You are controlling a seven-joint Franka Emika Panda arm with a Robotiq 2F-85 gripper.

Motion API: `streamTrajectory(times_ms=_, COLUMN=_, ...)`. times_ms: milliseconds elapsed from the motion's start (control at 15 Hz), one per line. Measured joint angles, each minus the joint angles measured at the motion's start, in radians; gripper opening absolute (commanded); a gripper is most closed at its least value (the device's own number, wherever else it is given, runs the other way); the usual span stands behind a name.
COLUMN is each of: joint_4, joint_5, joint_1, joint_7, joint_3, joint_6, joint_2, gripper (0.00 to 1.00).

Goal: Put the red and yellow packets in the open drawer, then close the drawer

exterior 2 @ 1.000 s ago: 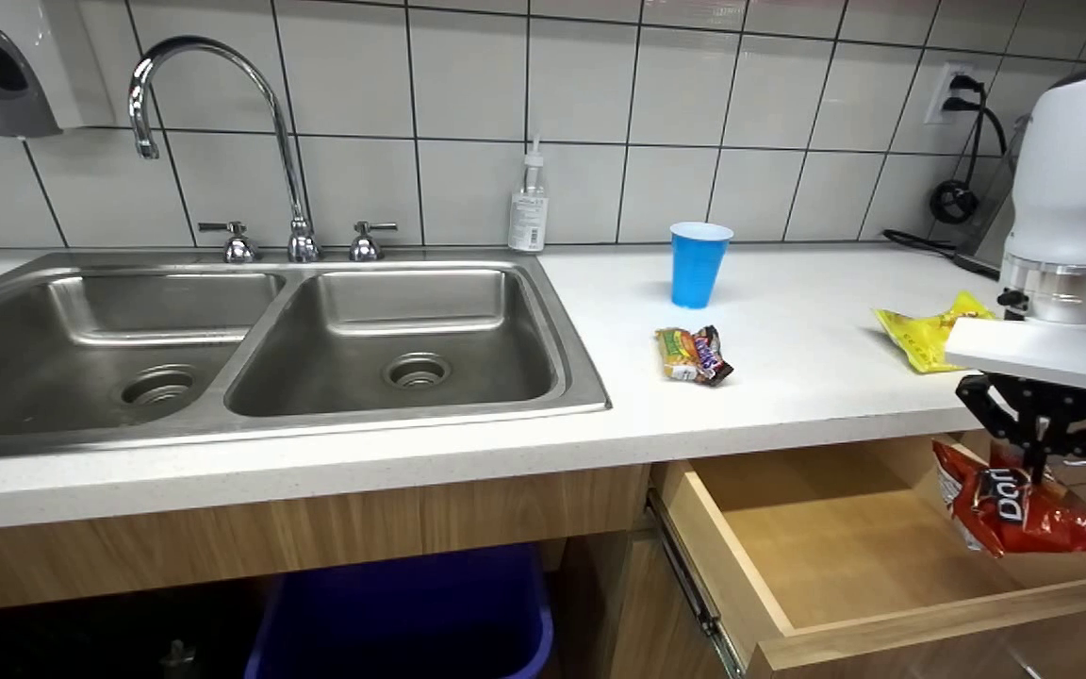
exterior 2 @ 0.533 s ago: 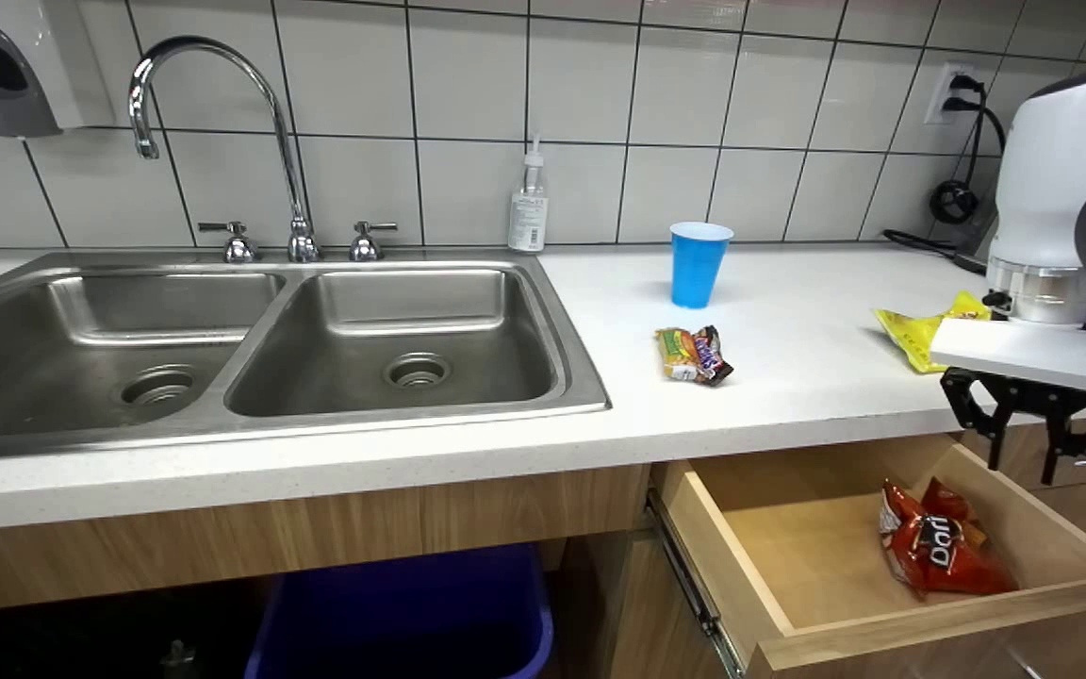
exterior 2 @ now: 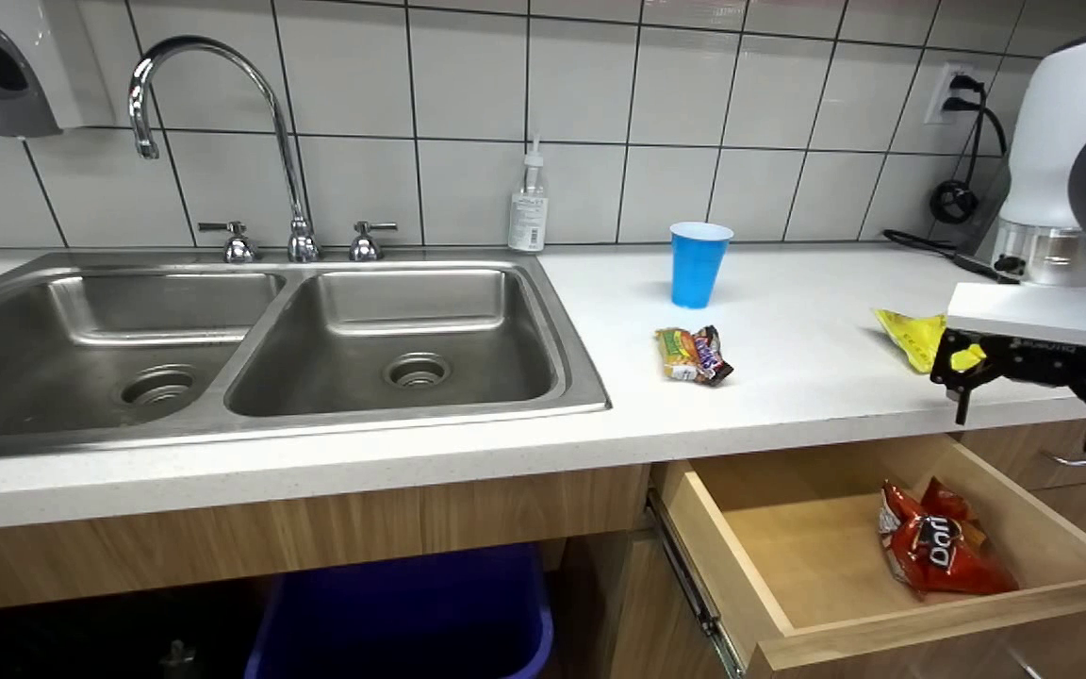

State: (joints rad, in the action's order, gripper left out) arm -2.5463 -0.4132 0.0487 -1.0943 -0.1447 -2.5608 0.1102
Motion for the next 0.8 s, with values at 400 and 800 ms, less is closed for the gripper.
streamTrajectory(times_ms=400, joint_4=0.051, joint_5=0.043, joint_1=0.013, joint_7=0.119, joint_3=-0.017, joint_6=0.045, joint_2=-0.03, gripper=1.0)
streamTrajectory(times_ms=800, joint_4=0.13, joint_5=0.09, joint_1=0.021, joint_7=0.162, joint_3=-0.031, joint_6=0.061, joint_2=-0.017, gripper=1.0)
